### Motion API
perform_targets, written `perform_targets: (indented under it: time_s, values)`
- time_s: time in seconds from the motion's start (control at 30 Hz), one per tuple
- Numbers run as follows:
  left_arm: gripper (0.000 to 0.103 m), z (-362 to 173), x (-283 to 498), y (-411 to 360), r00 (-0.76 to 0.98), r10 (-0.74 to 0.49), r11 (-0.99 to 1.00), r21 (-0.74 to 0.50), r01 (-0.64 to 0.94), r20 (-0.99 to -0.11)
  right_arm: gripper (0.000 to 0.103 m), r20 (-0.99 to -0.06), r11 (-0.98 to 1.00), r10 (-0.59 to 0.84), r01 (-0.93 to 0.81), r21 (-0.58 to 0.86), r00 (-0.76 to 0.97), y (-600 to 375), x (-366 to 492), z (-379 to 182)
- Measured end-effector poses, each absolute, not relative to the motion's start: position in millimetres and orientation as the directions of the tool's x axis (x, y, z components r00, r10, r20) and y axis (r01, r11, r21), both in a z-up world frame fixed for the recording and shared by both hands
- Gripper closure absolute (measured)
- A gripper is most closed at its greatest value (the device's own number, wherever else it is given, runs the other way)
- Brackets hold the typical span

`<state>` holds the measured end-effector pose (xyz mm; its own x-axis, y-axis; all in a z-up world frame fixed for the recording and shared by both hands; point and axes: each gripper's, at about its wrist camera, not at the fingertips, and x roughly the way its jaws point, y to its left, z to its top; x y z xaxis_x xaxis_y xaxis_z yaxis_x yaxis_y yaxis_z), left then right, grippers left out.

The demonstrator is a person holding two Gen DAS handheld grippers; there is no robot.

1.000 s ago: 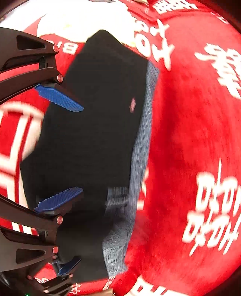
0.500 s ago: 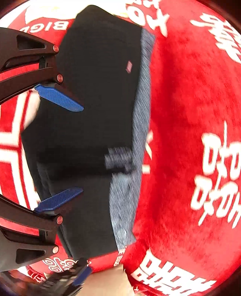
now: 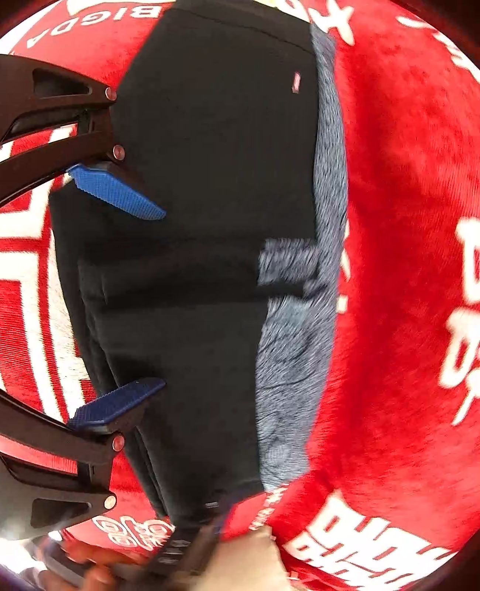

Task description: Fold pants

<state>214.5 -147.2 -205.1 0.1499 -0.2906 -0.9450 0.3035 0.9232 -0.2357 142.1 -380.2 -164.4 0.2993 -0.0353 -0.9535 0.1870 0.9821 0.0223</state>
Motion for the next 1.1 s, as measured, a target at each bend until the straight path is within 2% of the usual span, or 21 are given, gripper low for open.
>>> perform_targets:
  time_s: [0.13, 0.23, 0.27, 0.33, 0.43, 0.47, 0.5, 0.53, 1.03, 1.07, 1.1]
  values:
    - [0.015, -192, 229, -129, 0.152, -0.367, 0.896, -0.305, 0.322, -0.918, 0.070, -0.947, 0.959, 0.029, 0.259, 0.117, 0.319, -386, 121, -156]
    - [0.015, -195, 235, -135, 0.100, -0.395, 0.865, -0.333, 0.375, -0.913, 0.066, -0.944, 0.952, 0.032, 0.279, 0.129, 0.328, -386, 119, -158]
    - [0.015, -197, 235, -140, 0.081, -0.399, 0.854, -0.338, 0.396, -0.913, 0.062, -0.944, 0.952, 0.031, 0.277, 0.127, 0.327, -384, 120, -161]
    - [0.032, -200, 231, -149, 0.037, -0.411, 0.828, -0.356, 0.434, -0.911, 0.058, -0.945, 0.959, 0.020, 0.262, 0.111, 0.328, -378, 123, -162]
    - [0.037, -200, 224, -156, 0.021, -0.399, 0.815, -0.344, 0.466, -0.917, 0.055, -0.944, 0.964, 0.009, 0.247, 0.095, 0.329, -375, 127, -167]
    - [0.043, -199, 224, -156, 0.021, -0.399, 0.817, -0.345, 0.463, -0.917, 0.055, -0.943, 0.964, 0.012, 0.248, 0.100, 0.332, -376, 126, -168]
    - [0.055, -198, 225, -155, 0.021, -0.392, 0.822, -0.339, 0.458, -0.920, 0.055, -0.943, 0.963, 0.014, 0.249, 0.103, 0.333, -378, 126, -167]
    - [0.056, -198, 227, -153, 0.021, -0.384, 0.829, -0.335, 0.447, -0.923, 0.055, -0.943, 0.961, 0.015, 0.255, 0.105, 0.332, -379, 126, -167]
    - [0.058, -191, 222, -158, -0.022, -0.384, 0.828, -0.355, 0.433, -0.923, 0.055, -0.941, 0.948, 0.041, 0.284, 0.142, 0.335, -388, 125, -164]
    - [0.064, -192, 220, -162, -0.032, -0.392, 0.820, -0.365, 0.441, -0.919, 0.055, -0.942, 0.949, 0.040, 0.283, 0.140, 0.334, -388, 126, -164]
    - [0.081, -191, 219, -166, -0.027, -0.379, 0.820, -0.349, 0.454, -0.925, 0.055, -0.942, 0.949, 0.038, 0.283, 0.139, 0.333, -388, 125, -163]
